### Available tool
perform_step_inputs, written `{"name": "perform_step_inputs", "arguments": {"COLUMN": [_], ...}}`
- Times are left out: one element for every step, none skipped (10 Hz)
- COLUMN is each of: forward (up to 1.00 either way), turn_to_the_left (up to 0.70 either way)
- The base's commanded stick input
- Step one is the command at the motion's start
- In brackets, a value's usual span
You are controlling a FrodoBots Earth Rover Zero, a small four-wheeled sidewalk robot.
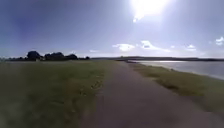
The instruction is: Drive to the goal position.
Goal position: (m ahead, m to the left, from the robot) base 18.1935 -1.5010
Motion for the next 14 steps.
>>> {"name": "perform_step_inputs", "arguments": {"forward": [0.70,0.70,0.70,0.70,0.70,0.70,0.70,0.70,0.70,0.70,0.70,0.70,0.70,0.70], "turn_to_the_left": [0.05,0.05,0.05,0.05,0.05,0.05,0.05,0.05,0.05,0.05,0.05,0.05,0.05,0.05]}}
